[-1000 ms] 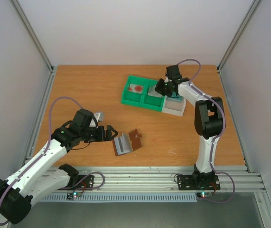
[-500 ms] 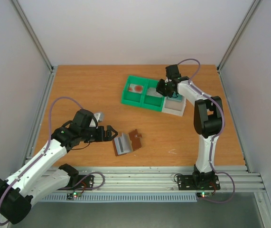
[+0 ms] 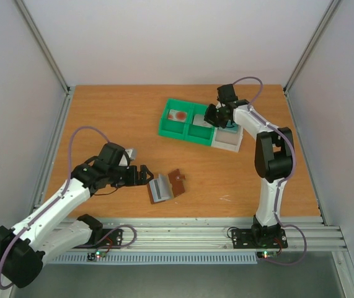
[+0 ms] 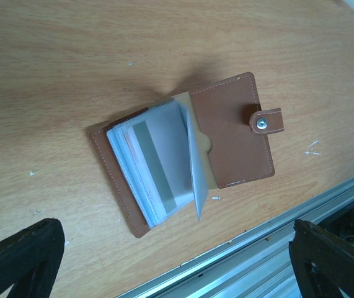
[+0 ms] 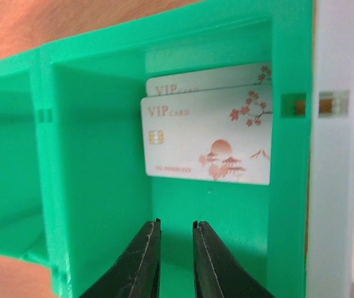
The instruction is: Take the credit cards out of the card holder
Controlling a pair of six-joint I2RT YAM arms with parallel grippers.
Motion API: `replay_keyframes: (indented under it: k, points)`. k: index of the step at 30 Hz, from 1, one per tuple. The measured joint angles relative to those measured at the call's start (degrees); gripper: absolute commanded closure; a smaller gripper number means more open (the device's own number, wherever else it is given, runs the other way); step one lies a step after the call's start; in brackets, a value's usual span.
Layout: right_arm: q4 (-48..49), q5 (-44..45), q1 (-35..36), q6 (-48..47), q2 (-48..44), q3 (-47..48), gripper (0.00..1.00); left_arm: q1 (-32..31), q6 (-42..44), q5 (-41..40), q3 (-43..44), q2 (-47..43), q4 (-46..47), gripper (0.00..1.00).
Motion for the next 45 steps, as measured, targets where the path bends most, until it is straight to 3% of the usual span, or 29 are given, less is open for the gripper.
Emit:
replay_keyframes:
  k: [13,27,38,45]
  points:
    - [-0.2,-5.6,1.3,0.2,-17.7,-11.3,0.72,0.0,-2.4,1.3,0.1,5.3,1.3,0.01]
    - [-3.7,-7.5,11.2,-0.1,-33.2,-24.2,0.66,1.6,-7.1,5.4,-4.4,8.0,7.4,0.04]
    - [-2.4,-8.6,20.5,0.1,-34.3,-30.9,0.67,2.7,-7.4,6.7,-7.5,9.1,11.6,0.04]
    - [1.4,-8.4,23.4,0.0,-29.7,-32.9,0.67,2.7,-9.8,9.8,-10.3,9.7,16.2,0.05]
